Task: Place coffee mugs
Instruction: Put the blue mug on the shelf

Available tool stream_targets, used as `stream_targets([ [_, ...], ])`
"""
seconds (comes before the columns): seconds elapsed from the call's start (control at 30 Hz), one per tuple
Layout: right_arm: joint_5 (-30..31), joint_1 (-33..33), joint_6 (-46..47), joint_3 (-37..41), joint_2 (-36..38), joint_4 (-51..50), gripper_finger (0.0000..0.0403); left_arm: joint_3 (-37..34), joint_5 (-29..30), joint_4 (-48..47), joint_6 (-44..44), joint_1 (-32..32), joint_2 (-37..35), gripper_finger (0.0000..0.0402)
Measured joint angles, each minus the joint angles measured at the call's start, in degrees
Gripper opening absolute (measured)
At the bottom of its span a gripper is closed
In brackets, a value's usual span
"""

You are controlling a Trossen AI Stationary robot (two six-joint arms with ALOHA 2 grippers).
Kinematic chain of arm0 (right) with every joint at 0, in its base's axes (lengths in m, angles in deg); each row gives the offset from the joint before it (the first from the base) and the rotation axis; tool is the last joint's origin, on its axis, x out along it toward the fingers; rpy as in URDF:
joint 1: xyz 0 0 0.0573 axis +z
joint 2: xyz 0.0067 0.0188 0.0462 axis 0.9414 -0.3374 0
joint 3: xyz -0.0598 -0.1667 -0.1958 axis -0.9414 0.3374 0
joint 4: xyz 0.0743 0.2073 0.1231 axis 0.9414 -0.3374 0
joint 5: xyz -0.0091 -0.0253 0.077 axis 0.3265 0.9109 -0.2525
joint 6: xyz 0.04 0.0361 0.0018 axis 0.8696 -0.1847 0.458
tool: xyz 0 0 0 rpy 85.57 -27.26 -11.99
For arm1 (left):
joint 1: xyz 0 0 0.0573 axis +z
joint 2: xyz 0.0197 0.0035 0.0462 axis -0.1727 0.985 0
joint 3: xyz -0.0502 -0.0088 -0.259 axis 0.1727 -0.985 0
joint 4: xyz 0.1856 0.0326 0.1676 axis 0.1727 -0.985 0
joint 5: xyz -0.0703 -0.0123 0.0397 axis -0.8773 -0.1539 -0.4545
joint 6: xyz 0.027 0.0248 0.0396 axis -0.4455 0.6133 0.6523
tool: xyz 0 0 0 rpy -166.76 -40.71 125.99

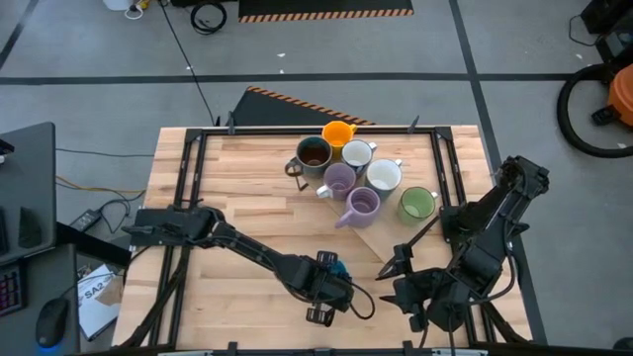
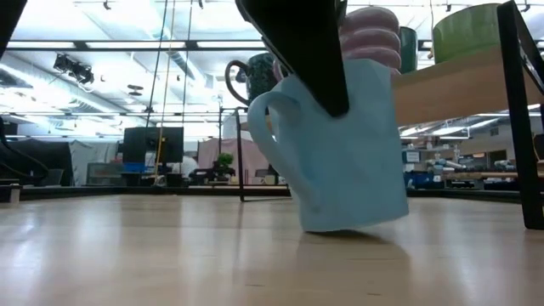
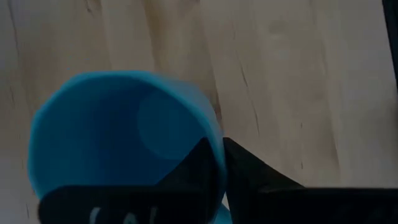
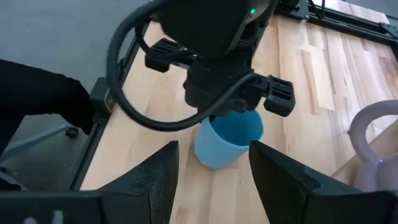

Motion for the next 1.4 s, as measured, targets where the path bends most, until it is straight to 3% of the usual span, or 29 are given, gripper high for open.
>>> stream_targets([
  [0.27, 0.49, 0.26, 0.13, 0.00, 0.00, 0.15, 0.0201, 0.00, 0.12, 0.43, 0.03, -0.03, 0.00, 0.0044],
  [0.53, 0.52, 0.30, 0.07, 0.00, 0.00, 0.20, 0.0201, 0.04, 1.40, 2.88, 1.28, -0.02, 0.00, 0.0140],
  [0.67, 0.49, 0.28, 0.01, 0.00, 0.00, 0.16, 0.0201, 0.04, 2.08, 3.97, 1.63, -0.02, -0.23, 0.0164],
  [0.9, 0.58, 0.28, -0.25, 0.00, 0.00, 0.12, 0.0201, 0.09, 9.05, 4.93, 4.60, -1.32, -3.58, 0.0167],
  [1.0, 0.53, 0.37, 0.03, 0.00, 0.00, -0.11, 0.0201, 0.04, 9.40, 2.90, 4.80, -3.02, -3.82, 0.0167],
  [1.2, 0.76, 0.76, 0.20, 0.00, 0.00, -0.36, 0.0201, -0.02, 14.48, -3.17, -1.45, -7.76, -4.13, 0.0158],
  [1.4, 0.87, 0.78, 0.22, 0.00, 0.00, 0.50, 0.0201, -2.53, 18.53, -2.49, -5.97, -10.59, -5.73, 0.0133],
])
